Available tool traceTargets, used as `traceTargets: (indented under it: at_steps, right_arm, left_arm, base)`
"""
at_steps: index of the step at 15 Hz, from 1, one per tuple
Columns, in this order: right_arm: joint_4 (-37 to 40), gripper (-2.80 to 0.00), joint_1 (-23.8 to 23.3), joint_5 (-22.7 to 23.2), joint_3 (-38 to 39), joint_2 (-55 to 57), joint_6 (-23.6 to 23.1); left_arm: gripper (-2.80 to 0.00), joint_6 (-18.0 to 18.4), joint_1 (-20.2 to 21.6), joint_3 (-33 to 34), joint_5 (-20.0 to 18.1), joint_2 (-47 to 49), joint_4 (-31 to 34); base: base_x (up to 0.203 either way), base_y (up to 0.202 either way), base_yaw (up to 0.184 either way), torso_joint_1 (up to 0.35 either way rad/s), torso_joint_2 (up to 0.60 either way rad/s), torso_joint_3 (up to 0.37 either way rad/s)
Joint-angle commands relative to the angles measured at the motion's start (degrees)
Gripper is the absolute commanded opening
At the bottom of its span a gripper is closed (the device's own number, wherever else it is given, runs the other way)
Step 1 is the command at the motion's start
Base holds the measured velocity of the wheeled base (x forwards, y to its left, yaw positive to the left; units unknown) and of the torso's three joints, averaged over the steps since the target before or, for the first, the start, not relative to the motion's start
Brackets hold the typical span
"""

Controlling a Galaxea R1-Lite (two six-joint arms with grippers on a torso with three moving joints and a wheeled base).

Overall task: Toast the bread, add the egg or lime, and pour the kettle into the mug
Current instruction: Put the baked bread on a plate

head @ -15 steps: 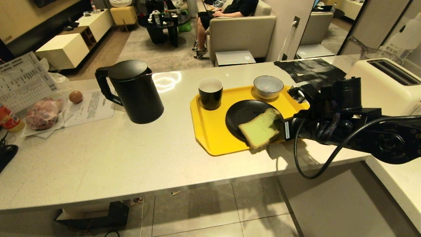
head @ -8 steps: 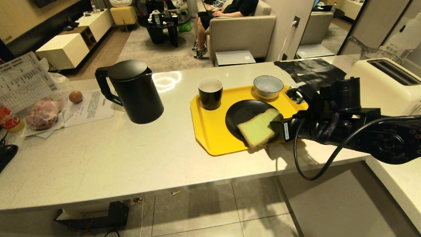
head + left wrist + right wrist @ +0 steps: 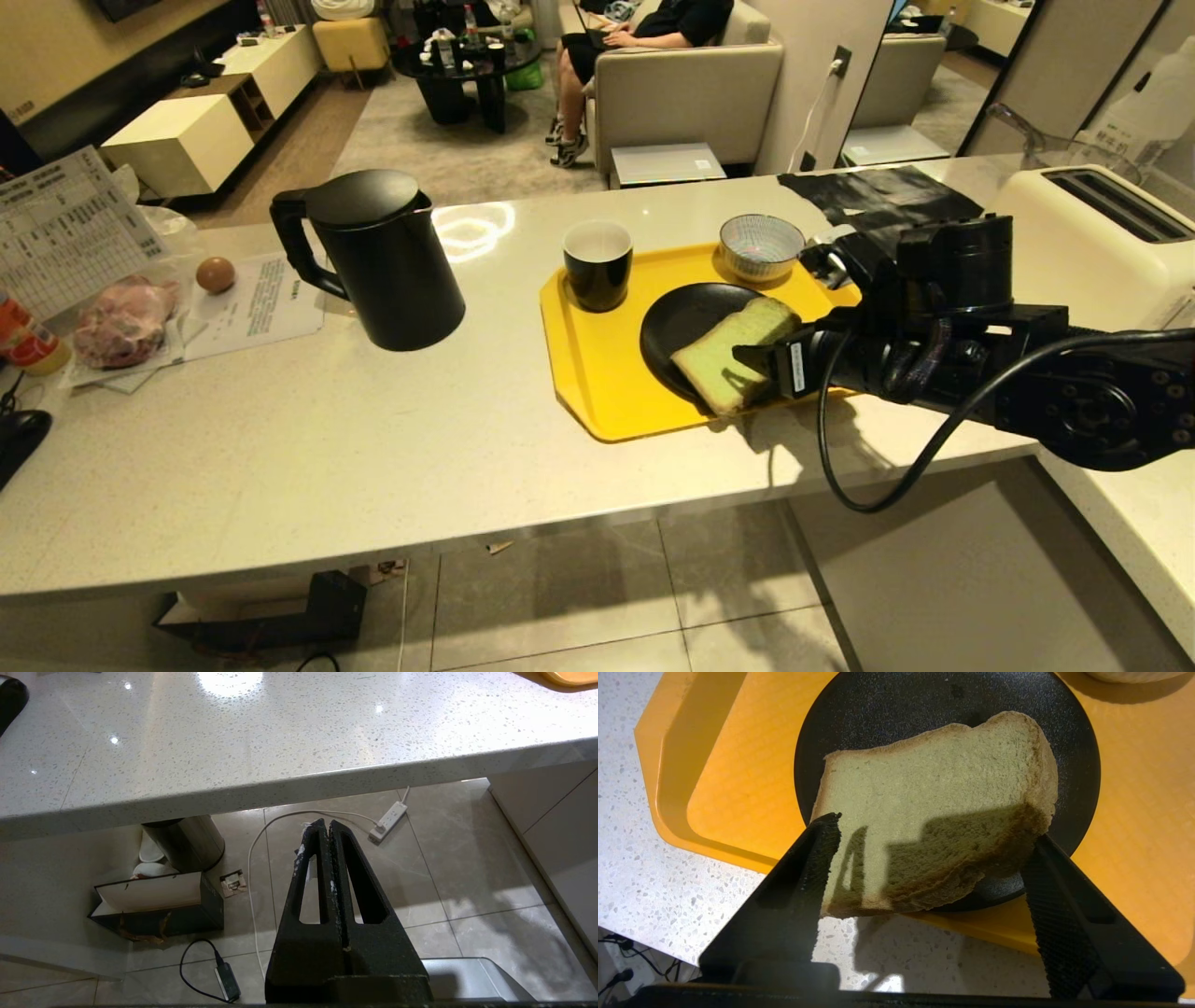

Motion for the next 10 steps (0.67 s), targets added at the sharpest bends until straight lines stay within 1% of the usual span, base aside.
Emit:
traceTargets:
  at_steps: [1, 3, 5, 8, 10]
  right_arm:
    - [-0.17, 0.00, 0.14, -0.06, -0.19, 0.49, -0.11]
    - [-0.36, 0.00, 0.09, -0.06, -0.73, 1.13, -0.29]
    - [-2.14, 0.00, 0.05, -0.49, -2.01, 2.33, -0.41]
    - [-6.79, 0.00, 0.00, -0.93, -2.57, 4.35, -2.46]
    - [-8.33, 0.00, -0.04, -1.00, -2.57, 5.39, -3.44]
  left_arm:
    - [-2.80, -0.04, 0.07, 0.00, 0.00, -0.04, -0.01]
    - [-2.80, 0.01, 0.07, 0.00, 0.00, -0.01, -0.01]
    - [-2.80, 0.01, -0.02, 0.00, 0.00, 0.02, 0.01]
    - [-2.80, 0.00, 0.06, 0.00, 0.00, 0.03, 0.07]
    - [-2.80, 0.01, 0.07, 0.00, 0.00, 0.01, -0.01]
  base:
    - [0.000, 0.000, 0.000, 0.000, 0.00, 0.000]
    - [0.000, 0.000, 0.000, 0.000, 0.00, 0.000]
    - [0.000, 0.000, 0.000, 0.000, 0.00, 0.000]
    - [0.000, 0.000, 0.000, 0.000, 0.00, 0.000]
    - [0.000, 0.000, 0.000, 0.000, 0.00, 0.000]
